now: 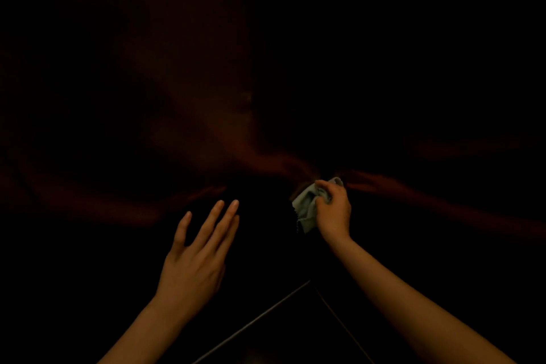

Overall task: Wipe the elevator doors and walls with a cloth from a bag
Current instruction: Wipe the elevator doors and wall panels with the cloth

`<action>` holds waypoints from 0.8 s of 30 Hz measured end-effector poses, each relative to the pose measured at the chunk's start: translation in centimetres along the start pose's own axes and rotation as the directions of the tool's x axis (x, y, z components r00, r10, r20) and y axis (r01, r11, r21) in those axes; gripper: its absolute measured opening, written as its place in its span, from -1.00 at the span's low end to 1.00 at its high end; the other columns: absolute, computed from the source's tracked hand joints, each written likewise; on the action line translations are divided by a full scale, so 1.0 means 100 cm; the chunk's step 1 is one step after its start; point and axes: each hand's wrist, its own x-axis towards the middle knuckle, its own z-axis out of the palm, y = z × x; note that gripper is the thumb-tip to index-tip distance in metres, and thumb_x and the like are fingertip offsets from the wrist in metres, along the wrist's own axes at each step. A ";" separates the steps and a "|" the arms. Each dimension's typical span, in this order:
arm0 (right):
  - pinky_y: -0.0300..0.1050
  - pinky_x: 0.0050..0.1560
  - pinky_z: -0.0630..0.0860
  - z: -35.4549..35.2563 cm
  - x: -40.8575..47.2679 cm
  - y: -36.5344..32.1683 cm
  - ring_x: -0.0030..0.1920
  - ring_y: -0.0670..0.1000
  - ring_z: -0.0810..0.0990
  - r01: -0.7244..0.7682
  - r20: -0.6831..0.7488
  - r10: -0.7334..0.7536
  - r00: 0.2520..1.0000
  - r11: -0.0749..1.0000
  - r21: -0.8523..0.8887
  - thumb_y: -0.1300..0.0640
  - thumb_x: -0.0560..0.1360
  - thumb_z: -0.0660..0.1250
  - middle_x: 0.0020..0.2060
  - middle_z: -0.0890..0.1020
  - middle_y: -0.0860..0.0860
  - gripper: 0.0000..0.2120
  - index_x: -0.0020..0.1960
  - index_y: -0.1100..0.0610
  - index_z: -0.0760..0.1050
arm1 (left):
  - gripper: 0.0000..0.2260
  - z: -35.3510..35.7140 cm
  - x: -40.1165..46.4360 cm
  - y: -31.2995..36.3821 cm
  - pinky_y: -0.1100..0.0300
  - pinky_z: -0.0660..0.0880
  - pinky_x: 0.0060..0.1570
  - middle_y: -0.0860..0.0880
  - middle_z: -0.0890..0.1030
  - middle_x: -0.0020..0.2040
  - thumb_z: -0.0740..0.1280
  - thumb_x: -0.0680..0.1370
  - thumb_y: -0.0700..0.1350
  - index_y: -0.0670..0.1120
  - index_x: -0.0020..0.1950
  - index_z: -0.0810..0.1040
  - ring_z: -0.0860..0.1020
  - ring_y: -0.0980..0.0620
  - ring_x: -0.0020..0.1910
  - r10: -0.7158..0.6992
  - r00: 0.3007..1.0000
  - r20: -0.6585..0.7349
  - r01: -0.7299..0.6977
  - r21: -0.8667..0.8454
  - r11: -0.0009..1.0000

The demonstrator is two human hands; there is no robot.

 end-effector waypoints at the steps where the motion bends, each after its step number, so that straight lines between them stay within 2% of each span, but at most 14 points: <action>1: -0.14 0.33 0.27 -0.001 0.001 -0.006 0.41 0.10 0.25 0.033 0.011 -0.032 0.999 0.999 -0.029 0.34 0.57 0.13 0.43 0.22 0.10 -0.67 0.31 0.19 0.40 | -0.20 -0.003 0.001 -0.003 -0.22 -0.15 0.42 -0.13 0.12 0.53 0.49 0.24 -0.08 -0.18 0.44 0.30 0.08 -0.09 0.51 -0.008 1.000 -0.004 0.008 0.001 1.000; 4: -0.13 0.33 0.27 -0.003 0.001 -0.013 0.41 0.08 0.24 0.157 0.040 -0.153 0.987 0.977 -0.147 0.33 0.58 0.10 0.47 0.14 0.07 -0.60 0.41 0.19 0.28 | -0.19 -0.008 0.003 -0.010 -0.22 -0.13 0.42 -0.14 0.14 0.53 0.51 0.23 -0.07 -0.18 0.43 0.33 0.08 -0.10 0.51 -0.010 1.000 -0.023 0.010 0.007 1.000; 6: -0.15 0.28 0.31 -0.002 -0.002 -0.005 0.39 0.08 0.26 0.186 0.072 -0.175 0.982 0.960 -0.210 0.33 0.59 0.10 0.47 0.12 0.06 -0.57 0.44 0.18 0.23 | -0.19 -0.009 0.004 -0.014 -0.22 -0.11 0.43 -0.15 0.14 0.53 0.51 0.23 -0.07 -0.18 0.43 0.33 0.08 -0.11 0.51 -0.002 1.000 -0.030 0.003 0.019 1.000; 10: -0.07 0.13 0.43 0.007 -0.012 0.026 0.29 0.15 0.38 0.072 0.128 -0.038 0.991 0.959 -0.273 0.34 0.57 0.08 0.46 0.16 0.09 -0.51 0.48 0.17 0.14 | -0.21 -0.001 0.002 -0.023 -0.22 -0.08 0.43 -0.14 0.13 0.53 0.49 0.27 -0.07 -0.14 0.46 0.30 0.09 -0.11 0.51 0.010 1.000 -0.017 -0.009 0.064 0.998; 12: -0.06 0.04 0.47 0.009 -0.010 0.025 0.20 0.14 0.45 0.045 0.090 -0.025 0.996 0.971 -0.235 0.30 0.59 0.08 0.39 0.27 0.12 -0.52 0.49 0.14 0.13 | -0.35 0.005 0.000 -0.029 -0.22 -0.07 0.43 -0.12 0.12 0.54 0.32 0.39 -0.06 -0.10 0.47 0.27 0.07 -0.09 0.52 0.050 0.997 -0.063 -0.043 0.107 0.993; 14: -0.26 0.03 0.41 0.007 -0.004 0.015 0.16 -0.08 0.44 0.106 0.051 -0.098 0.994 0.973 -0.203 0.29 0.60 0.09 0.38 0.28 0.05 -0.54 0.48 0.17 0.16 | -0.42 0.008 0.001 -0.033 -0.20 -0.08 0.43 -0.11 0.12 0.54 0.07 0.44 -0.07 -0.08 0.48 0.26 0.06 -0.08 0.52 0.064 0.994 -0.090 -0.053 0.117 0.992; 15: -0.40 -0.03 0.35 0.006 0.001 0.009 0.09 -0.24 0.40 0.129 0.029 -0.126 0.992 0.977 -0.169 0.29 0.60 0.09 0.37 0.29 0.01 -0.56 0.47 0.17 0.17 | -0.42 0.008 0.002 -0.035 -0.19 -0.09 0.43 -0.10 0.12 0.54 0.03 0.44 -0.06 -0.07 0.49 0.25 0.06 -0.07 0.52 0.073 0.993 -0.093 -0.061 0.123 0.991; 16: -0.48 -0.07 0.29 0.005 0.003 0.005 0.03 -0.33 0.35 0.151 0.009 -0.152 0.988 0.977 -0.147 0.29 0.60 0.09 0.35 0.29 -0.02 -0.57 0.46 0.18 0.19 | -0.41 0.009 0.002 -0.035 -0.19 -0.10 0.43 -0.09 0.12 0.54 0.06 0.44 -0.04 -0.05 0.49 0.24 0.06 -0.06 0.52 0.081 0.992 -0.099 -0.068 0.135 0.989; 17: -0.55 -0.07 0.24 0.005 0.005 0.005 0.05 -0.33 0.32 0.175 -0.002 -0.178 0.984 0.973 -0.150 0.30 0.60 0.09 0.37 0.28 -0.01 -0.57 0.46 0.18 0.20 | -0.40 0.011 0.002 -0.034 -0.18 -0.10 0.43 -0.08 0.12 0.54 0.15 0.44 -0.01 -0.04 0.50 0.22 0.06 -0.06 0.52 0.086 0.991 -0.105 -0.070 0.145 0.987; 19: -0.50 -0.03 0.24 0.005 0.004 0.011 0.11 -0.27 0.33 0.211 0.029 -0.210 0.977 0.959 -0.191 0.30 0.60 0.09 0.39 0.27 0.00 -0.55 0.47 0.17 0.18 | -0.34 0.015 0.003 -0.033 -0.18 -0.12 0.44 -0.08 0.10 0.55 0.26 0.43 0.03 -0.02 0.51 0.18 0.05 -0.06 0.52 0.076 0.991 -0.106 -0.058 0.171 0.984; 21: -0.37 -0.04 0.36 0.006 -0.003 0.023 0.11 -0.28 0.40 0.193 0.097 -0.175 0.980 0.956 -0.222 0.29 0.61 0.06 0.35 0.31 -0.03 -0.53 0.49 0.11 0.13 | -0.40 0.020 0.004 -0.035 -0.16 -0.16 0.45 -0.07 0.06 0.55 0.14 0.48 0.05 -0.01 0.52 0.16 0.02 -0.05 0.52 0.077 0.988 -0.137 -0.049 0.196 0.979; 24: -0.26 0.12 0.40 0.005 -0.006 0.033 0.23 -0.14 0.42 0.189 0.147 -0.153 0.977 0.943 -0.273 0.30 0.60 0.05 0.45 0.20 -0.01 -0.51 0.51 0.10 0.08 | -0.44 0.030 0.005 -0.039 -0.12 -0.19 0.46 -0.04 0.05 0.56 0.03 0.52 0.06 0.00 0.53 0.12 0.01 -0.03 0.52 0.091 0.984 -0.156 -0.051 0.242 0.969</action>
